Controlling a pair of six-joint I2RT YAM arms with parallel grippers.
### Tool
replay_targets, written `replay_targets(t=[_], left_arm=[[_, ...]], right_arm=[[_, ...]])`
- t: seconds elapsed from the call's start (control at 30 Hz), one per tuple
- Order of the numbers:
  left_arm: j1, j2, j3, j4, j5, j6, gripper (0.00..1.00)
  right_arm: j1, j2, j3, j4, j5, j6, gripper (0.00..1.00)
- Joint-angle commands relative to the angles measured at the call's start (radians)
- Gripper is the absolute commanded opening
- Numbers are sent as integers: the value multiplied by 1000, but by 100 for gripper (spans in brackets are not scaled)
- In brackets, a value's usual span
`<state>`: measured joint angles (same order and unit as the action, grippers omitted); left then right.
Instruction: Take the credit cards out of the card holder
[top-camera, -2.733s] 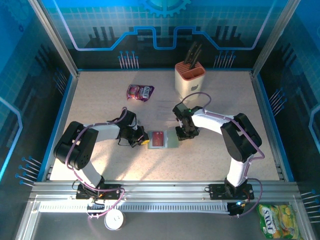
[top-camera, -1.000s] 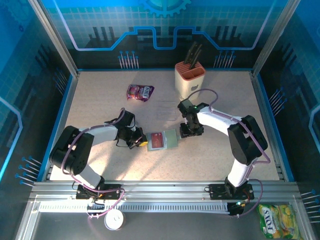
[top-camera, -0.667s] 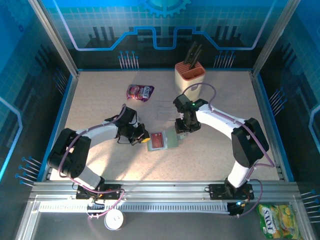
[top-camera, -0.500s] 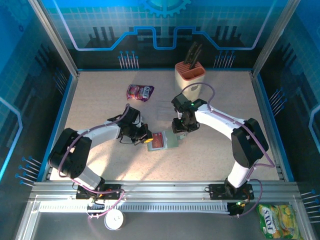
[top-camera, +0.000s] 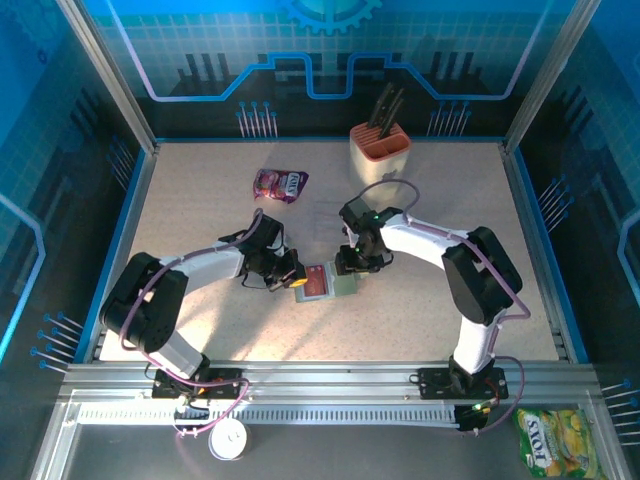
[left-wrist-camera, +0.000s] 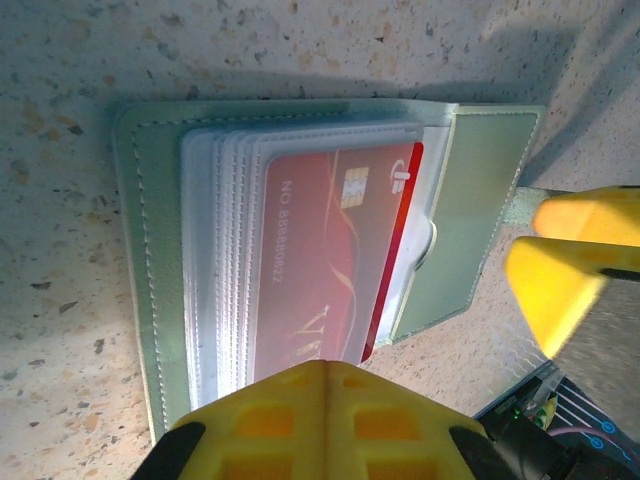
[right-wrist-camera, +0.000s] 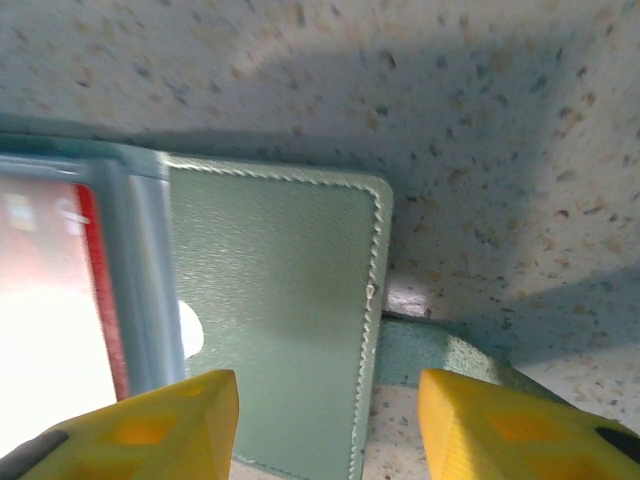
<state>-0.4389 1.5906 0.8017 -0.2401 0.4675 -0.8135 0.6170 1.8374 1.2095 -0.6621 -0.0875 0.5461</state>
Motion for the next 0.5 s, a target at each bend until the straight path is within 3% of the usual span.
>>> replay_targets(t=[0.0, 0.47], left_arm=[[-4, 13, 14, -16, -3, -27, 1], [-4, 22, 17, -16, 1, -22, 1]], right_arm=[[6, 18, -28, 11, -14, 21, 52], [10, -26, -88, 4, -9, 63, 57]])
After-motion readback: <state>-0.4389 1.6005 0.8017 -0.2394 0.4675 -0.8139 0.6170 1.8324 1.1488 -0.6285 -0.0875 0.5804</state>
